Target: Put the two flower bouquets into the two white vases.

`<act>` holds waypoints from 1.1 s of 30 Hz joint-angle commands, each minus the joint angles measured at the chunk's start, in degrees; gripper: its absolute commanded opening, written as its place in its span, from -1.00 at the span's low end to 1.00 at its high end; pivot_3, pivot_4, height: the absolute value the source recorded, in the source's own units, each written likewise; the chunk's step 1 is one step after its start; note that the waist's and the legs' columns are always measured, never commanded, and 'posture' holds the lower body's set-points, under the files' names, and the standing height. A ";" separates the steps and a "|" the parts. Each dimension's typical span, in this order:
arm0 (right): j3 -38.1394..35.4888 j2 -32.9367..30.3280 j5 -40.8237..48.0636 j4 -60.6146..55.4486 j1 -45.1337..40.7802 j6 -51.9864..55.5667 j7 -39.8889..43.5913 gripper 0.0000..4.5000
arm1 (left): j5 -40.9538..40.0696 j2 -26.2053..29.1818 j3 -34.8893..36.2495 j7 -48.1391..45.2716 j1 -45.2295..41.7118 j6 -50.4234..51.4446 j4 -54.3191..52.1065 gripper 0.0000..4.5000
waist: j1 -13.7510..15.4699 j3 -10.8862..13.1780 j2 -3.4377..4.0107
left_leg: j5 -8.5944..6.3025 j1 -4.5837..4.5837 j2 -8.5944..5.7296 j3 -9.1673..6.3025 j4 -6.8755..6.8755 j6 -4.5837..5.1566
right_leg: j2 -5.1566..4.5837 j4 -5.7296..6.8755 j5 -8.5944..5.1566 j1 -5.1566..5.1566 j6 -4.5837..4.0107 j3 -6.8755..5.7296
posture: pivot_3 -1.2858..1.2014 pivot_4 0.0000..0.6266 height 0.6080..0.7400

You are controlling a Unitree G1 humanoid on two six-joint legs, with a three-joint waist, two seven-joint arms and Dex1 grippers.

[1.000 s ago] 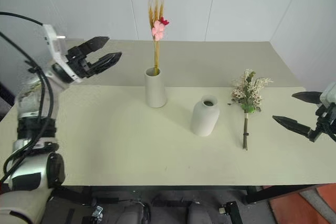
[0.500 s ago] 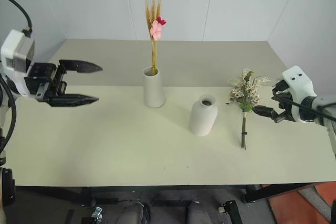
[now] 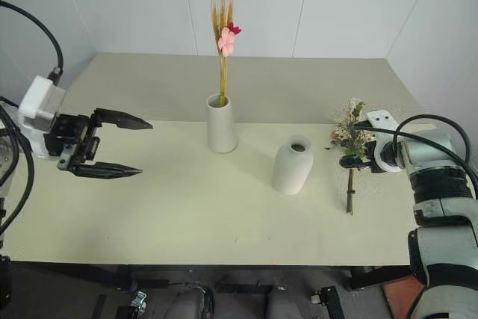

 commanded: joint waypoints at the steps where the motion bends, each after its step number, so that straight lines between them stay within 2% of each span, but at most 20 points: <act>1: -0.41 0.43 -2.02 4.43 -3.06 -2.95 0.30 0.92 | -0.74 0.55 2.35 1.38 1.39 -0.51 -3.29 0.99 | -0.07 0.00 0.00 | 0.00 0.01 0.01 0.00 0.00 0.00 | 0.01 0.00 0.00 0.00 0.00 0.00 | 0.03 -0.52 1.00; 4: -0.54 1.59 -2.66 8.33 -4.64 -3.88 1.54 0.63 | -0.90 0.66 2.75 2.17 2.53 -0.35 -4.39 1.00 | -0.20 0.00 0.00 | 0.00 0.03 0.02 0.00 0.00 0.00 | 0.02 0.01 0.00 0.01 0.00 0.01 | 0.03 -0.52 1.00; 11: -0.85 4.05 -4.37 16.41 -7.73 -6.95 2.69 -0.52 | -0.76 0.72 3.04 3.45 3.91 -0.26 -5.54 1.00 | -0.44 0.00 0.01 | 0.00 0.03 0.02 -0.01 0.00 0.00 | 0.03 0.01 0.01 0.02 0.00 0.01 | 0.03 -0.52 1.00; 13: -1.21 4.36 -4.96 18.19 -8.39 -7.69 2.04 -0.83 | -0.78 0.74 3.13 3.75 4.32 -0.32 -5.86 1.00 | -0.51 0.00 0.00 | 0.00 0.03 0.02 -0.01 -0.01 0.00 | 0.03 0.01 0.01 0.02 0.00 0.01 | 0.03 -0.52 1.00; 14: -1.49 4.42 -5.14 18.91 -8.72 -7.97 1.79 -0.91 | -0.81 0.79 3.21 3.93 4.47 -0.31 -5.98 1.00 | -0.51 0.00 0.00 | 0.00 0.03 0.02 -0.01 -0.01 0.00 | 0.03 0.00 0.01 0.02 0.00 0.01 | 0.03 -0.52 1.00; 17: -2.25 4.29 -5.42 19.69 -9.32 -8.60 1.36 -0.91 | -0.78 0.92 3.46 4.30 4.60 -0.43 -6.00 1.00 | -0.51 0.00 0.00 | 0.00 0.02 0.02 -0.01 -0.01 0.00 | 0.03 0.00 0.01 0.02 0.00 0.01 | 0.03 -0.52 1.00; 20: -5.41 3.94 -4.70 16.46 -8.87 -10.98 -2.60 -0.91 | -0.66 1.16 3.52 4.37 4.45 -0.59 -5.92 1.00 | -0.65 0.00 0.01 | 0.00 0.03 0.02 -0.01 -0.01 0.00 | 0.03 0.01 0.01 0.02 0.00 0.01 | 0.03 -0.52 1.00; 24: -17.05 5.28 -0.83 0.95 -2.08 -24.47 -13.06 -0.91 | -1.01 1.54 4.18 4.68 4.25 -0.18 -5.76 1.00 | -0.70 0.01 0.02 | 0.00 0.02 0.02 -0.01 -0.07 0.00 | 0.03 -0.01 0.01 0.00 0.01 0.02 | 0.03 -0.52 1.00; 27: -28.95 10.11 4.50 -15.47 5.31 -37.54 -19.69 -0.91 | -1.43 1.59 5.16 5.26 4.49 0.31 -5.43 1.00 | -0.60 0.01 0.02 | 0.00 0.02 0.07 -0.04 -0.16 0.00 | 0.09 0.01 0.00 -0.04 0.02 0.01 | 0.03 -0.52 1.00; 28: -31.71 11.36 6.79 -20.36 7.27 -39.38 -19.60 -0.91 | -1.61 1.63 5.39 5.37 4.58 0.50 -5.34 1.00 | -0.59 0.02 0.03 | 0.00 0.03 0.09 -0.07 -0.22 0.00 | 0.13 0.00 0.00 -0.05 0.02 0.01 | 0.03 -0.52 1.00; 30: -39.89 15.03 22.05 -31.72 11.42 -37.24 -12.14 -0.91 | -1.50 1.79 5.54 5.57 4.71 0.50 -5.04 1.00 | -0.40 0.02 0.04 | 0.01 0.02 0.10 -0.08 -0.23 0.00 | 0.15 0.04 0.00 -0.08 0.02 0.01 | 0.03 -0.52 1.00; 32: -43.12 17.13 31.42 -39.62 15.03 -35.85 -7.40 -0.91 | -1.16 1.95 5.39 5.57 4.65 0.24 -4.59 1.00 | -0.05 0.02 0.04 | 0.00 0.03 0.16 -0.10 -0.22 0.00 | 0.20 0.03 0.01 -0.04 0.01 0.00 | 0.03 -0.52 1.00; 33: -42.79 17.49 32.38 -41.88 16.45 -36.43 -6.62 -0.91 | -1.09 1.99 5.32 5.51 4.63 0.11 -4.41 1.00 | 0.10 0.02 0.04 | 0.00 0.04 0.16 -0.10 -0.21 0.00 | 0.20 0.02 0.01 -0.01 0.01 -0.01 | 0.03 -0.52 1.00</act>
